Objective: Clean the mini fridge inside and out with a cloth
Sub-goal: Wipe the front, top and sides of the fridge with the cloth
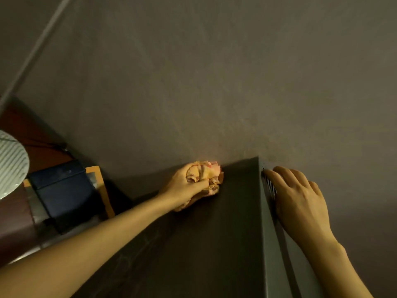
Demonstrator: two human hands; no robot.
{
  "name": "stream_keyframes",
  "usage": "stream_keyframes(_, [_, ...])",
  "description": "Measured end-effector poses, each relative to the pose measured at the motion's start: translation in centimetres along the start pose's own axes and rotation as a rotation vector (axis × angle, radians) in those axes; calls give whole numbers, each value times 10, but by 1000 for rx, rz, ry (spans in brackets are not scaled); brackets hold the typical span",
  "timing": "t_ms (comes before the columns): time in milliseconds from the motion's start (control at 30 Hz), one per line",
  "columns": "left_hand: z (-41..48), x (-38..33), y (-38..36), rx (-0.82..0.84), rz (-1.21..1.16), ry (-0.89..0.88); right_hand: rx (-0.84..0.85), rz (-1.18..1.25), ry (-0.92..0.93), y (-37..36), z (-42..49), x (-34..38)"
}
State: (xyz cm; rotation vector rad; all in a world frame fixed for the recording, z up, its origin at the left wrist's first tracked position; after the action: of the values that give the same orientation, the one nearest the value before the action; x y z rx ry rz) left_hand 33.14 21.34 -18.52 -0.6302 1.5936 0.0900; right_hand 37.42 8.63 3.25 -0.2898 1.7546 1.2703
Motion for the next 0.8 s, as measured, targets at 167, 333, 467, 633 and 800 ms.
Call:
stream_keyframes(167, [2, 8, 4, 33, 7, 25, 8, 14, -6, 1, -1, 0])
stream_keyframes(333, [-38, 15, 12, 57, 33, 53, -27, 30, -11, 24, -21, 10])
stream_keyframes(467, [-94, 18, 22, -15, 137, 2, -81, 31, 0, 50, -49, 29])
stream_keyframes(633, [-160, 31, 36, 16, 159, -12, -152, 28, 34, 81, -81, 57])
stream_keyframes(800, [-218, 53, 48, 33, 128, 11, -158, 3, 46, 102, -103, 79])
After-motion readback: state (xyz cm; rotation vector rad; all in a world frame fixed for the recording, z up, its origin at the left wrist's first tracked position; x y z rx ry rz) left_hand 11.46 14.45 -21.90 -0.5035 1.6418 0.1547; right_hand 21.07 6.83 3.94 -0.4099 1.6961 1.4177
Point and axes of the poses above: each hand's wrist, its own z-axis towards the middle knuckle, its own y-axis out of the back of the hand, x = y × z, the point moved 3 cm from there along z, towards the middle knuckle, and after that the axes turned 2 degrees about y, right-handed, at the moved point
